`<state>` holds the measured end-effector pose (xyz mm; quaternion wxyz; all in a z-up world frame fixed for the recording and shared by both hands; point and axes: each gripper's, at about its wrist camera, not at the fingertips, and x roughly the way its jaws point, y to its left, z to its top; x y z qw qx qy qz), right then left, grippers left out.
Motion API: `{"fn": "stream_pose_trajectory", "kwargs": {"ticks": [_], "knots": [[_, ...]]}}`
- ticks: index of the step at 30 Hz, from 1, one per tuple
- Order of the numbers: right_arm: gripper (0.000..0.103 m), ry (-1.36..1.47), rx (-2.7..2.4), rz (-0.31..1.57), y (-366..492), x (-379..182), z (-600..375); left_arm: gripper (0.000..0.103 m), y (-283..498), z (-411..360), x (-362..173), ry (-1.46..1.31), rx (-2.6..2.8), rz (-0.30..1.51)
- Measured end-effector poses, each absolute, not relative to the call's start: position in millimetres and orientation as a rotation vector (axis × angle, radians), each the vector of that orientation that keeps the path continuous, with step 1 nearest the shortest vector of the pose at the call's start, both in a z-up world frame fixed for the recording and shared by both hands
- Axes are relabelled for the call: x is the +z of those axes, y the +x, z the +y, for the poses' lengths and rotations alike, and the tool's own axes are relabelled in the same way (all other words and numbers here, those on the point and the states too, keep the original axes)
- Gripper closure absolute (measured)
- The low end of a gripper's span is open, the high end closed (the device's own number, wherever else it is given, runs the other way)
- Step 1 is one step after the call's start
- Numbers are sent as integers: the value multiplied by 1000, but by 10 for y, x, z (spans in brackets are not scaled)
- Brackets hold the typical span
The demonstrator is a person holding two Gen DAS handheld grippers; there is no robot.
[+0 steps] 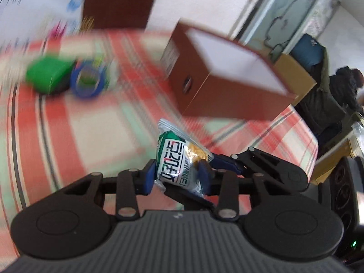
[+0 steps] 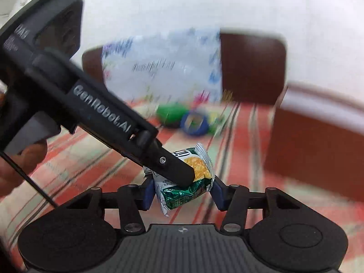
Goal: Organize objects
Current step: 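Drop the snack packet into the brown box with the left gripper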
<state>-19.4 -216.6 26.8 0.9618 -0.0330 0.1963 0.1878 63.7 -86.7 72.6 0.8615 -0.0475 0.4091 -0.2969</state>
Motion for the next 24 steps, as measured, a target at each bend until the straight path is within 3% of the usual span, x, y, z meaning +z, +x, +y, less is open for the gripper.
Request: {"fn": "stream_pose_trajectory", "kwargs": {"ticks": [6, 12, 15, 17, 24], "knots": [[53, -95, 227, 239, 24, 649, -2536, 61, 986, -1567, 1249, 71, -692, 723], [53, -43, 93, 245, 377, 781, -3179, 59, 1375, -2284, 1225, 99, -730, 680], [48, -33, 73, 306, 646, 689, -3373, 43, 1556, -2514, 1076, 123, -651, 690], [36, -33, 22, 318, 772, 603, -3427, 42, 1680, -2541, 928, 115, -581, 748], [38, -17, -4, 223, 507, 528, -3294, 41, 1389, -2258, 1023, 80, -577, 665]]}}
